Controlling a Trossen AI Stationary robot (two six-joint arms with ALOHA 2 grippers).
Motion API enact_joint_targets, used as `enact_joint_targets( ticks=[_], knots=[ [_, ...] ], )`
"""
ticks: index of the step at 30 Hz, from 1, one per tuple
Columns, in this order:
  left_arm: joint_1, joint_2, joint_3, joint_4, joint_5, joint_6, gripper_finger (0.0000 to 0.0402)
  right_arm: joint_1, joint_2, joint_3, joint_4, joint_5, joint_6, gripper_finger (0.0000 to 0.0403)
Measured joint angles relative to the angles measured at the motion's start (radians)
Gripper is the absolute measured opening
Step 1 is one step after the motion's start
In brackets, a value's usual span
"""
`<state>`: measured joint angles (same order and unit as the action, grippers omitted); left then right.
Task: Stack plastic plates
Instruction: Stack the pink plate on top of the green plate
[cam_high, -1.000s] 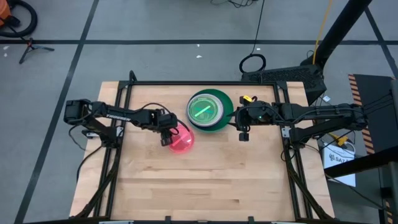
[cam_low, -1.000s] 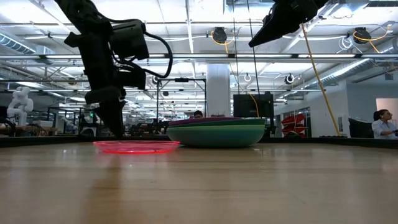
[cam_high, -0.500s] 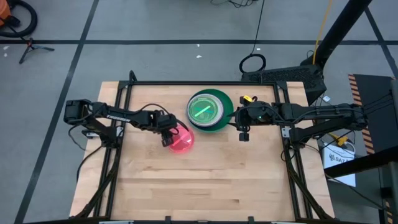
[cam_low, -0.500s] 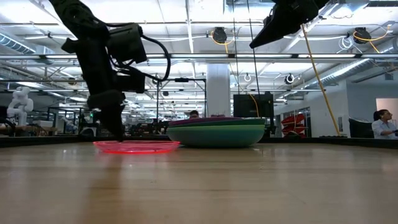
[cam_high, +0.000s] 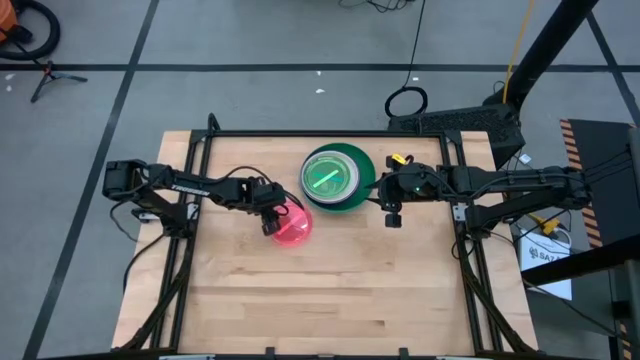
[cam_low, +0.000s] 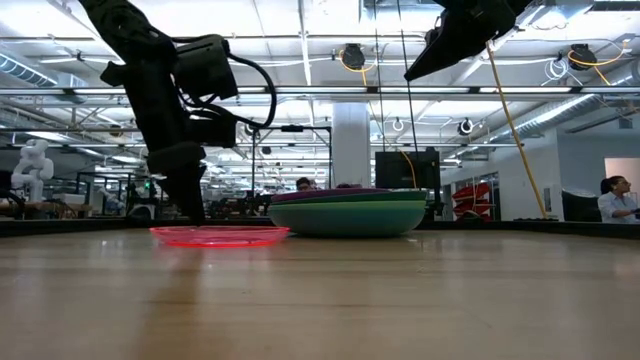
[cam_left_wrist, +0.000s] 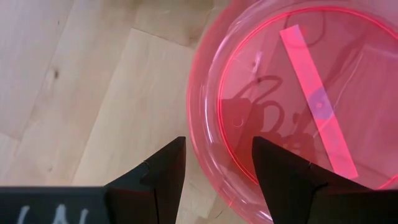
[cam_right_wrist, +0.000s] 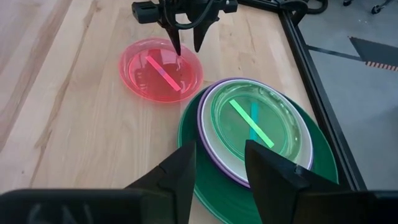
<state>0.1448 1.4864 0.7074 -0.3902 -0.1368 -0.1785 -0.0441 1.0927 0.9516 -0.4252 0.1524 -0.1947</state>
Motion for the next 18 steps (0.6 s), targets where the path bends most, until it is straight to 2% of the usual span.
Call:
enact_joint_targets(
  ticks=[18],
  knots=[
    [0.0,0.0,0.0,0.0,-0.021,-0.011,0.0191,0.0,0.0,0.0,0.0,0.0,0.0,0.013]
  ],
)
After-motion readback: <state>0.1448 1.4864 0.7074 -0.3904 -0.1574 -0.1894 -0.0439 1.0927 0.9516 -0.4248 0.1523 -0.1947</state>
